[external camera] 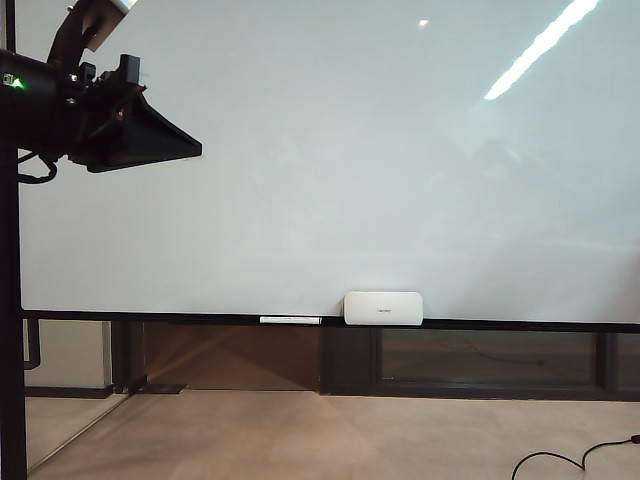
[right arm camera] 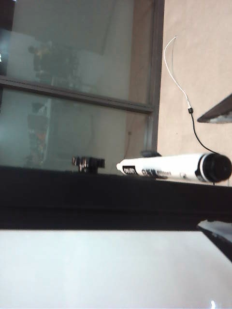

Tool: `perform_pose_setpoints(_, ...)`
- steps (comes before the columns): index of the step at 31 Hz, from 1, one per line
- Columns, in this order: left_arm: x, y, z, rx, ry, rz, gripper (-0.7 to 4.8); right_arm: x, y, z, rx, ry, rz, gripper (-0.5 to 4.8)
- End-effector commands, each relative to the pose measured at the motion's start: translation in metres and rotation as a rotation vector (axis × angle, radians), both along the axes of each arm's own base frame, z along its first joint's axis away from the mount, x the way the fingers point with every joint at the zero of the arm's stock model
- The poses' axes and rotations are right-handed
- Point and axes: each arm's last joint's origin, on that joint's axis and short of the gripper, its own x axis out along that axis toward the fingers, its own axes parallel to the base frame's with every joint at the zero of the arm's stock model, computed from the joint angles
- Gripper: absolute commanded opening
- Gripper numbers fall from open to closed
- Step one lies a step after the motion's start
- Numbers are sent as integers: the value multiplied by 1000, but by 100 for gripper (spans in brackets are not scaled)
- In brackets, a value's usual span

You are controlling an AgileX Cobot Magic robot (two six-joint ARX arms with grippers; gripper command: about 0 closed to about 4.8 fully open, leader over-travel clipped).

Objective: Reach to the right to find the marker pen, pick it up, and write the number 13 on the whiteboard.

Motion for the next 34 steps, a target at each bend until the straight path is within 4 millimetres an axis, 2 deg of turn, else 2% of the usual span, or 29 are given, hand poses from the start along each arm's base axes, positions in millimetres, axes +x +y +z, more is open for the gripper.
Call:
perform_pose_setpoints(1,0,0,2,2,-15,0,-5,3,0,4,14,-26,-24,257)
perform_pose_setpoints(21,0,0,2,8,-16,-4,-5,14,13,9,6,-29,-10,237)
perform_pose_setpoints(34,0,0,1,23,-27,-6,-5,19,8,9,19,-28,-54,230)
